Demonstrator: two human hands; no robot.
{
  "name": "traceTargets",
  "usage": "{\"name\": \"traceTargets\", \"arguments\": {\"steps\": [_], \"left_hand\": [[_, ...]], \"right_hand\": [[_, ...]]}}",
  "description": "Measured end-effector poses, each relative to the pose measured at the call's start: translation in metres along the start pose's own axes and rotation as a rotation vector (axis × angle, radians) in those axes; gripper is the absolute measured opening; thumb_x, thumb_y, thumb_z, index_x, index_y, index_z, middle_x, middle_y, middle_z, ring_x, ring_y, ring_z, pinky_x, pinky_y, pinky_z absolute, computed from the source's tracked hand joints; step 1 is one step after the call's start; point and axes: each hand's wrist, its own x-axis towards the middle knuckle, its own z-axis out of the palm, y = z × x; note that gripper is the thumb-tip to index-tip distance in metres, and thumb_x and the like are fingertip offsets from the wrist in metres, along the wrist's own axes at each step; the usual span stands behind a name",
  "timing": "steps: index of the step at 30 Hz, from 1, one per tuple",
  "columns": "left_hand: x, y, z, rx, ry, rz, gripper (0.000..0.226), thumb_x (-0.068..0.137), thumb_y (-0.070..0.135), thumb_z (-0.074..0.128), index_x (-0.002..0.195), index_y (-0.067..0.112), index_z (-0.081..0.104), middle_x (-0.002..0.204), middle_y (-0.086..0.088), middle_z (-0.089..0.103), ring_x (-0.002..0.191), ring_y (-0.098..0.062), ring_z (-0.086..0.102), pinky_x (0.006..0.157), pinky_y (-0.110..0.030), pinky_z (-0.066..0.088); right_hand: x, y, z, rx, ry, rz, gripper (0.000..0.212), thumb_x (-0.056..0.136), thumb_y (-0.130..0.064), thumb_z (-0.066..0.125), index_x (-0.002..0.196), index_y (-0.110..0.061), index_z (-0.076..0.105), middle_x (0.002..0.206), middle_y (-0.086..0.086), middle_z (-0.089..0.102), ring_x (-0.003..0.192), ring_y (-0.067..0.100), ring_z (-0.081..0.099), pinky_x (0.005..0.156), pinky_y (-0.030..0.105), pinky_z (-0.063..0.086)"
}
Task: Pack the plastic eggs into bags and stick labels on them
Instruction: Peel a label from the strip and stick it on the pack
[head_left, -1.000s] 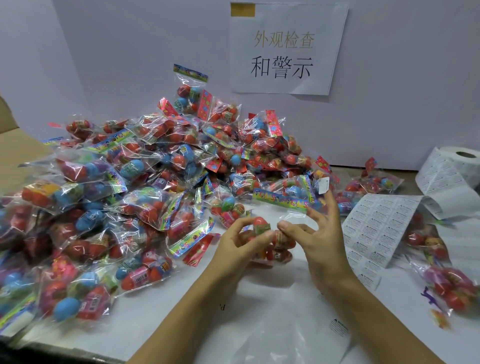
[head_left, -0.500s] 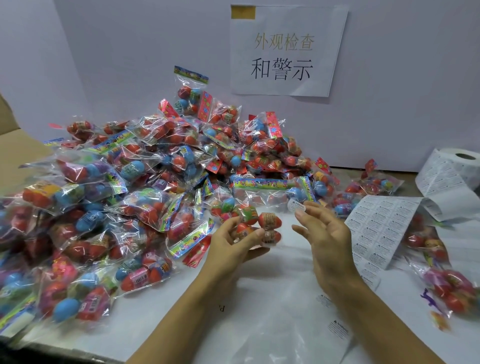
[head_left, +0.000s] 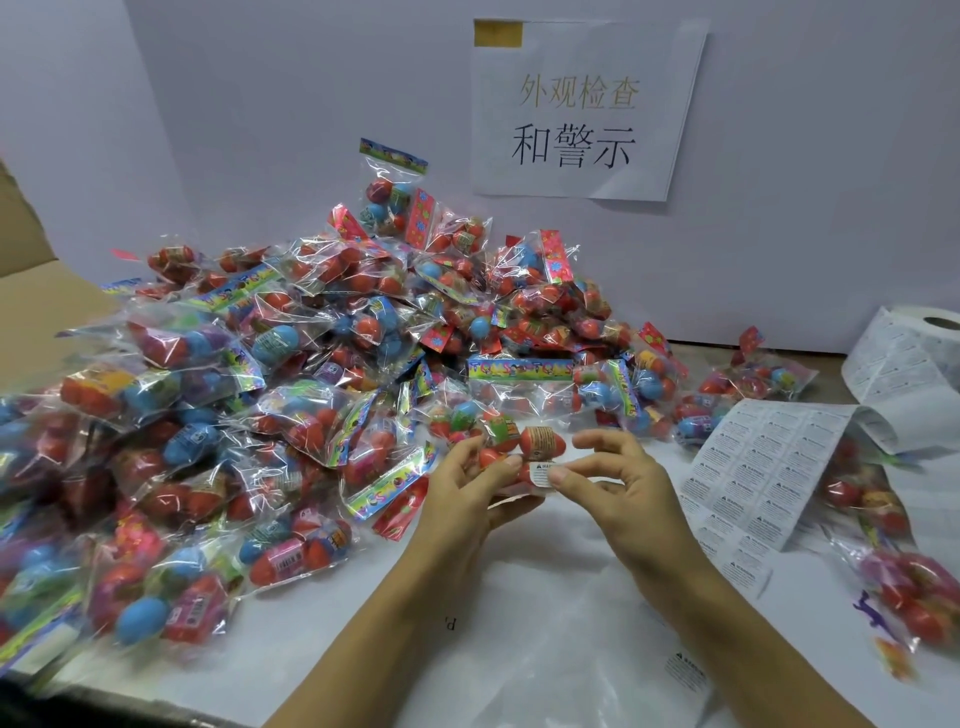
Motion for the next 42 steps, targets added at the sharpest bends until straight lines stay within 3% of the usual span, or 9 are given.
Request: {"name": "traceTargets", "arguments": {"steps": [3, 8, 12, 16, 22, 26, 30, 36, 42], "left_hand": [[0.0, 0.0, -0.001, 0.002, -0.01, 0.008, 0.025, 0.095, 0.004, 0.065, 0.12, 0.005, 0.065, 0.109, -0.018, 0.076, 0.098, -0.032, 0.075, 0.08, -0.035, 0.061], [-0.001, 0.0, -0.001, 0.033, -0.025, 0.031, 0.053, 0.077, 0.012, 0.079, 0.127, 0.007, 0.06, 0.111, -0.018, 0.076, 0.103, -0.034, 0.074, 0.084, -0.038, 0.062], [-0.003, -0.002, -0.002, 0.09, -0.041, 0.068, 0.046, 0.08, 0.01, 0.082, 0.121, 0.016, 0.062, 0.109, -0.015, 0.077, 0.102, -0.034, 0.075, 0.084, -0.036, 0.062], [-0.004, -0.003, -0.002, 0.131, -0.024, 0.087, 0.043, 0.087, 0.003, 0.079, 0.125, 0.011, 0.062, 0.109, -0.014, 0.077, 0.102, -0.032, 0.075, 0.084, -0.036, 0.062], [-0.005, -0.003, 0.0, 0.18, 0.003, 0.128, 0.048, 0.079, 0.011, 0.086, 0.121, 0.017, 0.064, 0.11, -0.009, 0.078, 0.104, -0.029, 0.075, 0.085, -0.037, 0.062], [-0.003, -0.006, 0.001, 0.279, 0.043, 0.177, 0.056, 0.07, 0.022, 0.088, 0.12, 0.019, 0.064, 0.109, -0.004, 0.078, 0.103, -0.025, 0.075, 0.094, -0.05, 0.059], [-0.004, -0.007, 0.002, 0.325, 0.057, 0.199, 0.056, 0.069, 0.03, 0.089, 0.12, 0.023, 0.065, 0.11, 0.0, 0.078, 0.104, -0.022, 0.074, 0.098, -0.052, 0.057], [-0.005, -0.006, 0.003, 0.314, 0.038, 0.179, 0.047, 0.083, 0.009, 0.085, 0.122, 0.021, 0.064, 0.11, 0.0, 0.078, 0.104, -0.023, 0.074, 0.091, -0.043, 0.061], [-0.006, -0.005, 0.003, 0.293, 0.036, 0.154, 0.046, 0.083, 0.009, 0.084, 0.123, 0.02, 0.062, 0.108, 0.0, 0.078, 0.102, -0.023, 0.075, 0.092, -0.046, 0.061]], "right_hand": [[0.0, 0.0, 0.0, -0.041, 0.02, -0.017, 0.006, 0.082, -0.024, 0.082, 0.076, -0.022, 0.08, 0.117, -0.014, 0.058, 0.089, -0.003, 0.062, 0.068, 0.008, 0.047], [-0.001, 0.0, 0.0, -0.092, 0.027, -0.047, 0.007, 0.082, -0.025, 0.082, 0.076, -0.025, 0.079, 0.113, -0.015, 0.058, 0.096, -0.004, 0.058, 0.071, 0.009, 0.047], [-0.002, -0.002, -0.001, -0.132, 0.016, -0.064, 0.007, 0.082, -0.026, 0.082, 0.076, -0.028, 0.079, 0.111, -0.017, 0.057, 0.104, -0.003, 0.055, 0.073, 0.009, 0.047], [-0.003, -0.004, 0.001, -0.156, 0.018, -0.084, 0.007, 0.082, -0.024, 0.082, 0.077, -0.028, 0.079, 0.11, -0.016, 0.057, 0.106, -0.006, 0.051, 0.075, 0.009, 0.045], [-0.007, -0.009, 0.003, -0.271, 0.075, -0.143, 0.011, 0.08, -0.029, 0.082, 0.075, -0.035, 0.075, 0.107, -0.018, 0.054, 0.108, -0.001, 0.045, 0.073, 0.005, 0.041], [-0.01, -0.007, 0.008, -0.384, 0.193, -0.268, 0.007, 0.079, -0.027, 0.084, 0.077, -0.027, 0.077, 0.103, -0.013, 0.053, 0.102, 0.005, 0.046, 0.07, 0.009, 0.041], [-0.011, -0.005, 0.009, -0.462, 0.255, -0.342, 0.008, 0.082, -0.024, 0.083, 0.08, -0.017, 0.08, 0.1, -0.004, 0.055, 0.096, 0.013, 0.048, 0.072, 0.024, 0.042], [-0.013, -0.01, 0.012, -0.425, 0.325, -0.4, 0.032, 0.088, -0.039, 0.067, 0.077, -0.012, 0.079, 0.095, -0.003, 0.054, 0.088, 0.018, 0.049, 0.067, 0.033, 0.045], [-0.013, -0.011, 0.011, -0.399, 0.326, -0.398, 0.042, 0.09, -0.047, 0.06, 0.08, -0.009, 0.078, 0.091, -0.004, 0.053, 0.084, 0.019, 0.052, 0.065, 0.034, 0.049]]}}
